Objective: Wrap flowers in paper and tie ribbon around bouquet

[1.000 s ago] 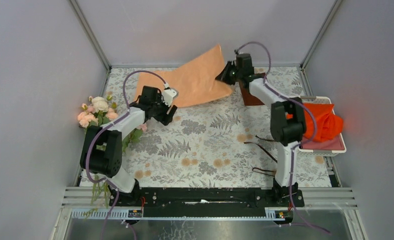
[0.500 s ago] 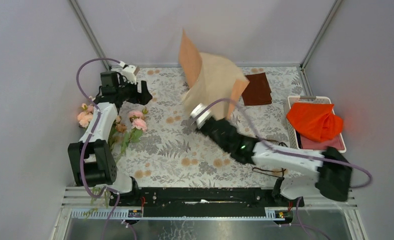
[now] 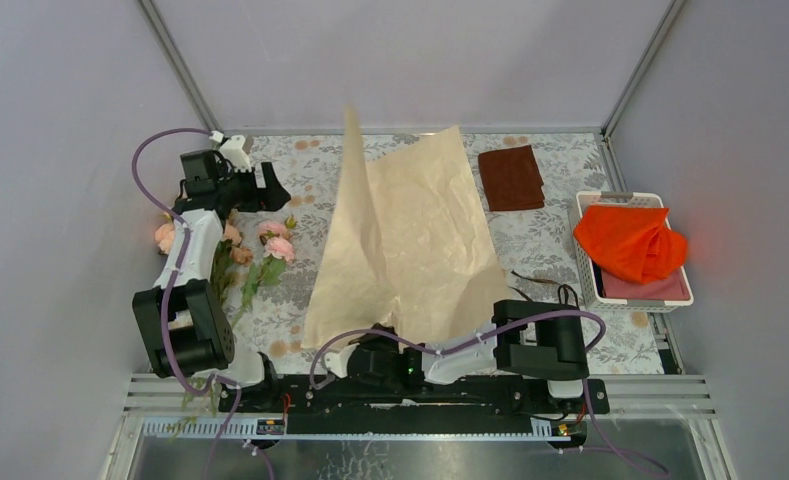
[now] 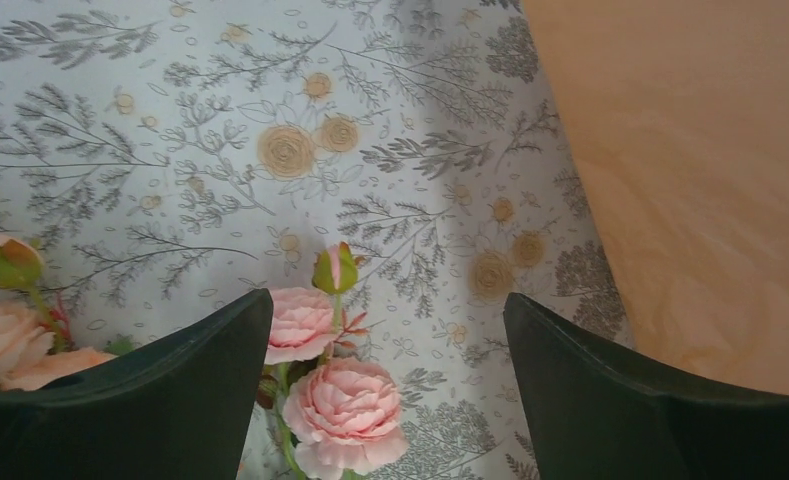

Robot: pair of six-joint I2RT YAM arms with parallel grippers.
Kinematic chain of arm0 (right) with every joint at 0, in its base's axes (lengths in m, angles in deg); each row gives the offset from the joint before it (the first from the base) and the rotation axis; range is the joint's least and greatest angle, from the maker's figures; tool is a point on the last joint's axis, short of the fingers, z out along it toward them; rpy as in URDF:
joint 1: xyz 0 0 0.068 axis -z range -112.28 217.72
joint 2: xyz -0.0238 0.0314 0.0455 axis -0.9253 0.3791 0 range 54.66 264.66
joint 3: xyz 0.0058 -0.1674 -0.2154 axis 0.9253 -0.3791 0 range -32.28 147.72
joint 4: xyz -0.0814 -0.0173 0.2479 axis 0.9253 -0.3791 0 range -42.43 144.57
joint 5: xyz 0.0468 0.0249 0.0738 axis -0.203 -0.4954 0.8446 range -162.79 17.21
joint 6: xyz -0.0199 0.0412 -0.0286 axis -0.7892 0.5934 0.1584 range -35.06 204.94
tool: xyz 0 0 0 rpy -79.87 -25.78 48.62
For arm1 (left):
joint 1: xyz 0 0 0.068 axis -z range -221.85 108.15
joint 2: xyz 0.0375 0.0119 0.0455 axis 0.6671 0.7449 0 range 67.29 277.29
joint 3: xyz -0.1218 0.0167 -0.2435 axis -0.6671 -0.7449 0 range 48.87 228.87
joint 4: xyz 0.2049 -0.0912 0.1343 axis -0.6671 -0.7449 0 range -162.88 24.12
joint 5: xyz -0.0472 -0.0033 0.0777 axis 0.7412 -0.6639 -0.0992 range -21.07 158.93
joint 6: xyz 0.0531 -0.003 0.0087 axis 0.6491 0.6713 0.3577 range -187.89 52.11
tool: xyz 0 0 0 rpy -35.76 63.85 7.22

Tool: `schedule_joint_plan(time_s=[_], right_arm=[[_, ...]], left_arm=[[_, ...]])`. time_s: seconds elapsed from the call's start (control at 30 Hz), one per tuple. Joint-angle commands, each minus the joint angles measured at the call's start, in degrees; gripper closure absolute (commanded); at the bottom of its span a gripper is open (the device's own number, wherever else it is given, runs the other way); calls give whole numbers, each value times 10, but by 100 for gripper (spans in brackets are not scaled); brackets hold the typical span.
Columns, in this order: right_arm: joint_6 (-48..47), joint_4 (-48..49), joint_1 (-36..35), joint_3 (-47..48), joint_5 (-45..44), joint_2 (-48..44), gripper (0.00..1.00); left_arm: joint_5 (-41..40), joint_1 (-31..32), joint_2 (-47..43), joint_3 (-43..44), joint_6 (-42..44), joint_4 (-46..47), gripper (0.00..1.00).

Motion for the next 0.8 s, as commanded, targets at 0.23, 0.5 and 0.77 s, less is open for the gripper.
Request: schedule_joint_plan(time_s=[0.23, 0.5, 0.77], right_arm=[[-18, -145, -13, 62, 104, -46, 46], [166, -281, 3, 95, 280, -263, 0], [449, -274, 396, -10, 396, -483, 0]], left_arm=[[-49, -6, -75, -9, 0, -12, 5], [-152, -7, -111, -36, 70, -9, 5], [-59, 14, -143, -91, 108, -21, 10]])
